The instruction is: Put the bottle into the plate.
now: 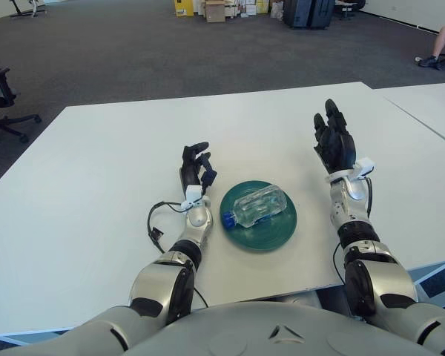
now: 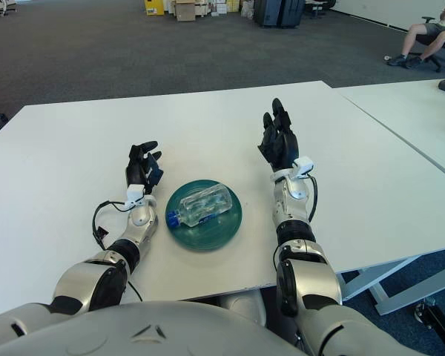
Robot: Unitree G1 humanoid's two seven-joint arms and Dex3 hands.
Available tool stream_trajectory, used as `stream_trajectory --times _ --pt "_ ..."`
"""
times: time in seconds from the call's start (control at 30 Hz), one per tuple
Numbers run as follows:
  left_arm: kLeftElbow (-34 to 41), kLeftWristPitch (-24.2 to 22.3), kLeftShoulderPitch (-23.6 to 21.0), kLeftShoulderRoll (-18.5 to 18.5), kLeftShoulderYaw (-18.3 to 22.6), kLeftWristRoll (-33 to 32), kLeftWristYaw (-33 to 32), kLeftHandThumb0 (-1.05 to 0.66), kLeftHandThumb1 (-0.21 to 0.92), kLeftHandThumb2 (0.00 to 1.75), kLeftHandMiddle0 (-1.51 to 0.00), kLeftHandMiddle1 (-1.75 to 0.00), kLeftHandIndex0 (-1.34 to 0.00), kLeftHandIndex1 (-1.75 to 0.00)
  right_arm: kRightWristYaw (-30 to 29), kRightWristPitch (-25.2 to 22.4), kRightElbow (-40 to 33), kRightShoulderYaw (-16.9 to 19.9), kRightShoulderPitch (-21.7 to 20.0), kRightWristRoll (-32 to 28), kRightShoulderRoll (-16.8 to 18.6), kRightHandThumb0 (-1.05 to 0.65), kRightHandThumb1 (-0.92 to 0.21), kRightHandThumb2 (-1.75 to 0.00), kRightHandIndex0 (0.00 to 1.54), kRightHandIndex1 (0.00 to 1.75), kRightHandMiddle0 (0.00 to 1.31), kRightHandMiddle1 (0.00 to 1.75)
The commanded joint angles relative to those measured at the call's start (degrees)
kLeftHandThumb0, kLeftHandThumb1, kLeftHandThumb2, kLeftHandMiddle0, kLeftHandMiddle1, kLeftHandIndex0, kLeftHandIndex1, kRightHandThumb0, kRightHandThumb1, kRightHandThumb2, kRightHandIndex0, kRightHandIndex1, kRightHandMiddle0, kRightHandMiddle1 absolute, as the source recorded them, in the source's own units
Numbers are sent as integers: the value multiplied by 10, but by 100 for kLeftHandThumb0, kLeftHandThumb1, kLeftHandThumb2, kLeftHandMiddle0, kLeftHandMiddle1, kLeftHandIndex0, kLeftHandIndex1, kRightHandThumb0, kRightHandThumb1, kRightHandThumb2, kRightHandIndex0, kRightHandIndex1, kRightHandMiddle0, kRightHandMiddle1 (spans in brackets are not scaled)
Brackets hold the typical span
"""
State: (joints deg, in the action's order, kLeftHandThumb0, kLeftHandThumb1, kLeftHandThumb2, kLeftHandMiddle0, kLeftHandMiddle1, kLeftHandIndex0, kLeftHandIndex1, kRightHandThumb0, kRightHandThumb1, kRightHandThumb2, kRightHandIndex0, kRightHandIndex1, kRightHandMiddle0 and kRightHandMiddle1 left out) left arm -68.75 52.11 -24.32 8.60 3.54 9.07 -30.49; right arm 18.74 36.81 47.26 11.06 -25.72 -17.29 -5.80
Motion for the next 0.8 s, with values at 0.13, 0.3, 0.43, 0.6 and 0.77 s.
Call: stream_trajectory --times 0.13,0.3,0.43,0.6,0.77 --pt "-3 7 24 -14 2 -2 15 -67 92 90 -58 -71 -48 -126 2 7 1 8 -16 5 7 -95 -92 -87 3 0 0 18" --pt "3 9 25 -14 4 -6 22 -65 92 87 -58 -71 -49 -127 -31 -13 -5 5 19 17 29 -95 -92 -87 3 0 0 18" --pt "9 10 25 -16 3 -6 26 -63 92 86 -57 -70 -48 -127 -108 -84 14 -3 105 38 71 -71 -92 -86 26 7 0 60" --pt "14 9 25 -18 1 -3 27 -62 92 86 -56 -69 -46 -126 -115 -114 -9 -13 117 52 67 -64 -92 -82 32 8 0 74" --pt "20 8 27 -19 -3 0 30 -61 92 86 -54 -68 -43 -124 -121 -133 -32 -30 130 83 56 -60 -92 -77 33 7 0 81"
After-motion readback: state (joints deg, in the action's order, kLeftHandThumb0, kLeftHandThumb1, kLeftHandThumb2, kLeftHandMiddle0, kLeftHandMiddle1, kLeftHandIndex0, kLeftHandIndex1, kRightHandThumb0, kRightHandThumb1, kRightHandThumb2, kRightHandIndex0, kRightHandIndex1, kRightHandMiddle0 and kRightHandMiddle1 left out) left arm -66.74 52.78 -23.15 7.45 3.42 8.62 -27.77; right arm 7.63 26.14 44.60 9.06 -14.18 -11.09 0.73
